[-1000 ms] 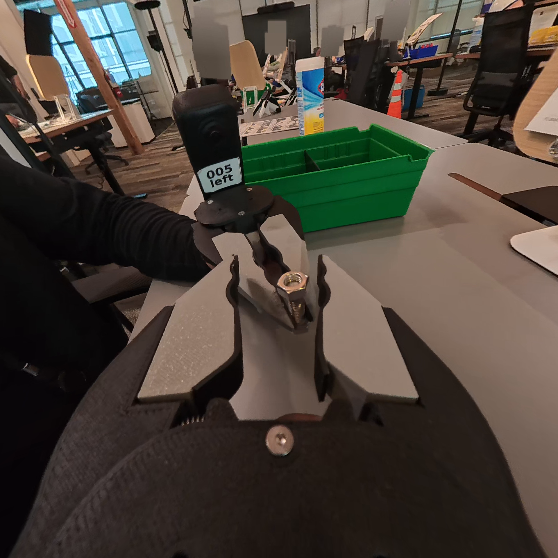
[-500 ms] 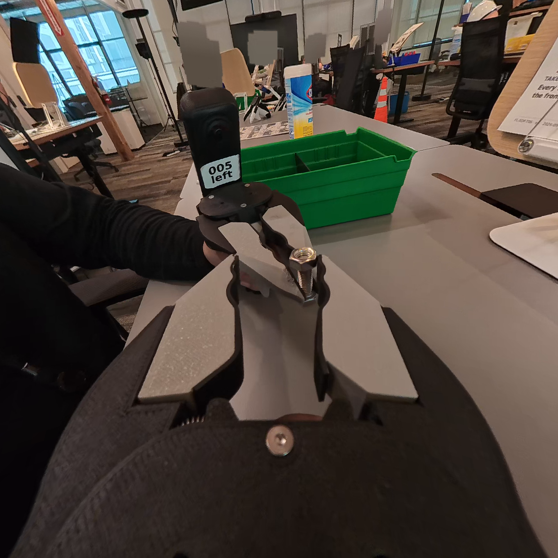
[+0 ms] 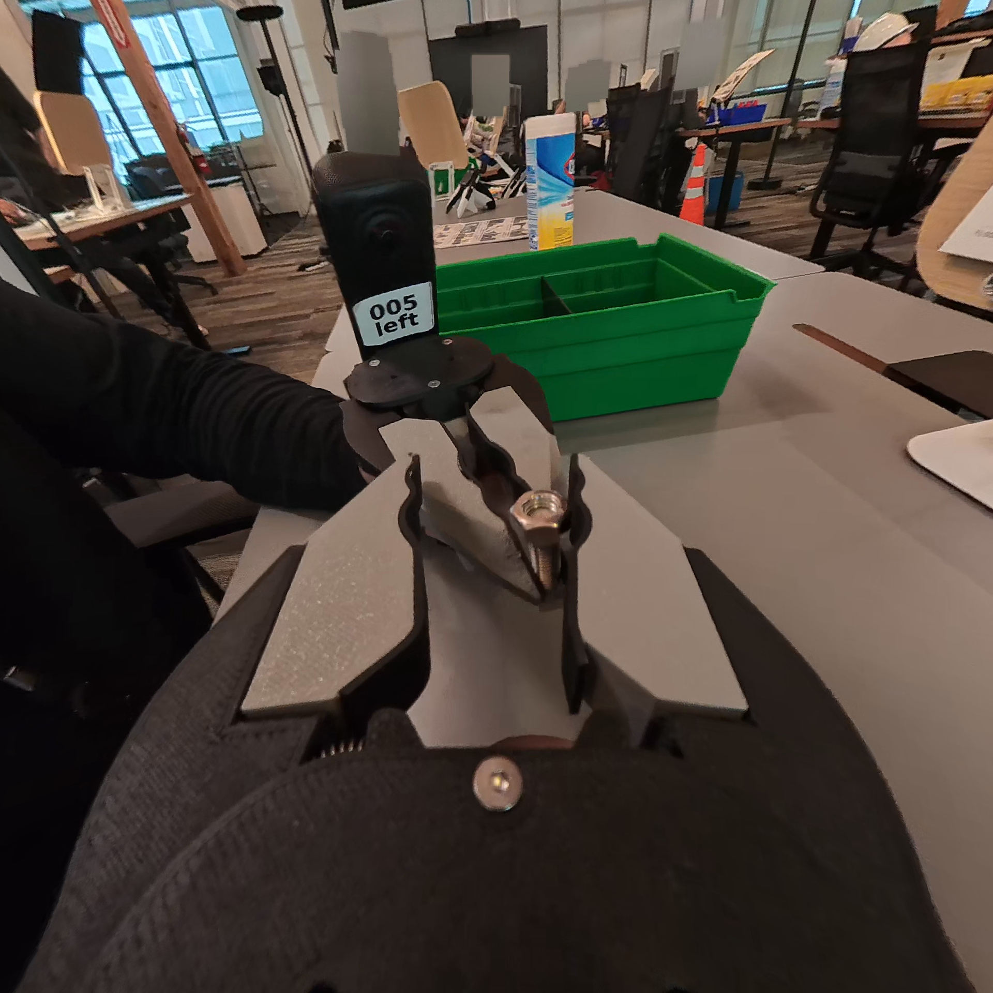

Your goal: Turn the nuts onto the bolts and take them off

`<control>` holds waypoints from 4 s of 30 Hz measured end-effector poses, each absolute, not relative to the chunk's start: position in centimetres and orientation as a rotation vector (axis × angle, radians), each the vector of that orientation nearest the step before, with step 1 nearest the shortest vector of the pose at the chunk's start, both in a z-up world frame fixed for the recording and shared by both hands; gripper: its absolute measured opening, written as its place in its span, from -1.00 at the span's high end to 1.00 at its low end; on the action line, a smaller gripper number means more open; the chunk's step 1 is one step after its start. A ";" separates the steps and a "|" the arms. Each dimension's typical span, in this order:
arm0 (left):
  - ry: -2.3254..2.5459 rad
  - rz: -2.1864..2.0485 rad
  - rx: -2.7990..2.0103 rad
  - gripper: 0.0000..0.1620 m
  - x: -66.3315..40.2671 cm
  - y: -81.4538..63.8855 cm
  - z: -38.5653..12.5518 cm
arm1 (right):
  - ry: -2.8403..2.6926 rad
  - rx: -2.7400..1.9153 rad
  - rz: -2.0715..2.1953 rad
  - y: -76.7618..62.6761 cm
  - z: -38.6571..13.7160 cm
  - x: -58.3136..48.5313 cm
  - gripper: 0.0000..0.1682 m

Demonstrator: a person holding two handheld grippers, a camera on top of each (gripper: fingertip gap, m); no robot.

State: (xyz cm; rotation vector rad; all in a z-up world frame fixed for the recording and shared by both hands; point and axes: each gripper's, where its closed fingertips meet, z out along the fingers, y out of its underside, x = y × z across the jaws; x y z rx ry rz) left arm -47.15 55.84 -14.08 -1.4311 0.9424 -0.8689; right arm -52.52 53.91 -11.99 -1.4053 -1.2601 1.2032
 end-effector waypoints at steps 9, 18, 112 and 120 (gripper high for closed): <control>0.861 -0.838 -1.472 0.92 -48.6 57.5 -13.9 | -1.184 -1.424 1.191 54.9 -11.5 -50.3 0.37; 0.945 -0.886 -1.437 0.91 -47.1 55.8 -14.2 | -1.162 -1.427 1.227 55.2 -11.4 -51.8 0.35; 0.843 -0.873 -1.553 0.89 -48.3 57.5 -14.4 | -0.970 -1.590 1.135 58.1 -12.2 -50.8 0.88; 0.870 -0.902 -1.598 0.61 -48.0 57.2 -15.1 | -0.928 -1.588 1.140 58.5 -11.9 -50.3 0.88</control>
